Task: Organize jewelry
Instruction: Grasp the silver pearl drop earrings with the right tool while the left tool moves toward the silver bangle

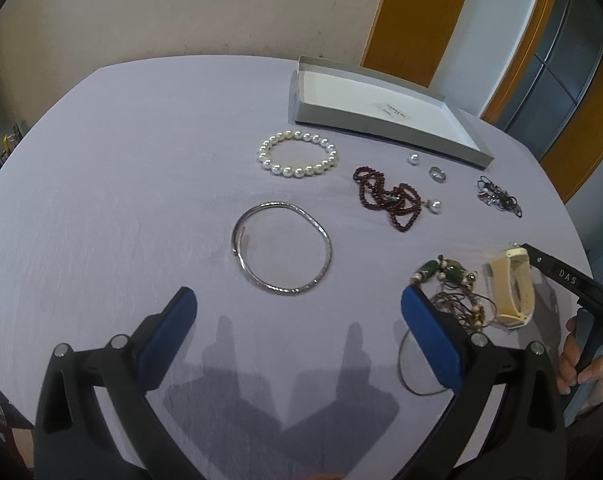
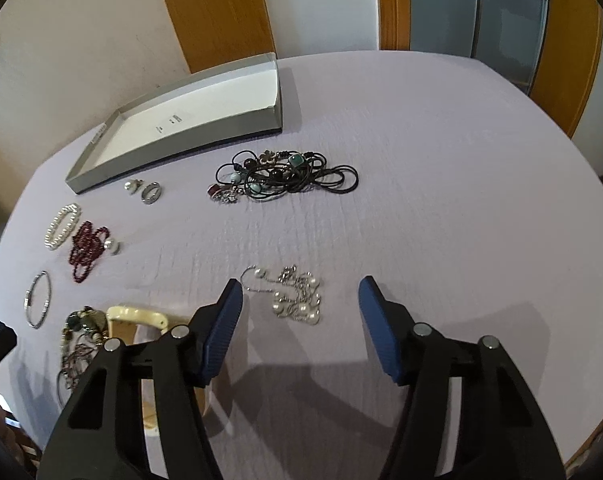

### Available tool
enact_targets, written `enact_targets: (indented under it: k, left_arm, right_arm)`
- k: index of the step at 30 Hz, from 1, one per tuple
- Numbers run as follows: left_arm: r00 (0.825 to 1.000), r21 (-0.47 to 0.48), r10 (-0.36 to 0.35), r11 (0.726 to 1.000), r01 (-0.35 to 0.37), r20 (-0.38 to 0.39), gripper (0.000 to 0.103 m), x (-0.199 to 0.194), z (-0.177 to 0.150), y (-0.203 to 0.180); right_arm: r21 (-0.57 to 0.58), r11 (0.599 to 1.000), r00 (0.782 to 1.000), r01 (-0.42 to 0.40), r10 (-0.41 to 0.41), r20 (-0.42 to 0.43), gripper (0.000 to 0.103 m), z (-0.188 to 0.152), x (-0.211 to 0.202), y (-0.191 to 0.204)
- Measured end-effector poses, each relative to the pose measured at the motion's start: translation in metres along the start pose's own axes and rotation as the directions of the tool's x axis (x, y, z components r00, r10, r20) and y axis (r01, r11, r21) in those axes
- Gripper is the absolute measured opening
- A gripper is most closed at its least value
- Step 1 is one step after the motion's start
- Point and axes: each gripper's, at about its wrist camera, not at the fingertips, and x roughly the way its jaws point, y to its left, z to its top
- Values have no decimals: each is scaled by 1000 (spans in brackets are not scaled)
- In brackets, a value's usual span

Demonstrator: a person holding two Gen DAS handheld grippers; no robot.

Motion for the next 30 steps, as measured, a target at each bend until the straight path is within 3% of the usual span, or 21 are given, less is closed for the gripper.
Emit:
enact_targets:
  k: [5, 8, 14, 16, 18, 23, 30]
  left_arm:
    - [1000, 14, 8, 1000, -8, 7, 101, 5, 3, 3]
    - [1000, 19, 5, 1000, -6, 12, 101, 6, 4, 4]
    - [1000, 38, 20, 999, -20, 6, 98, 11, 6, 4]
    - [1000, 38, 22, 999, -22, 2, 96, 13, 7, 6]
    - [1000, 35, 18, 999, -17, -3, 95, 14, 8, 10]
    - [1000, 45, 2, 999, -1, -9, 91, 14, 17, 19]
    - [1000, 86, -6, 996, 8, -23, 78, 18, 28, 26]
  right_arm:
    - [-75, 995, 998, 58, -56, 25, 62, -3, 2, 13]
    - [-99, 994, 998, 56, -52, 44, 55, -4, 1, 18]
    - [-122, 992, 998, 27, -20, 59, 27, -5, -3, 21]
    - [-109, 994, 998, 20, -14, 59, 13, -5, -4, 20]
    - [-91, 996, 998, 10, -5, 59, 7, -5, -4, 17]
    - [-83, 997, 998, 4, 1, 62, 6, -7, -4, 16]
    - [-32, 999, 995, -42, 45, 84, 6, -4, -12, 7]
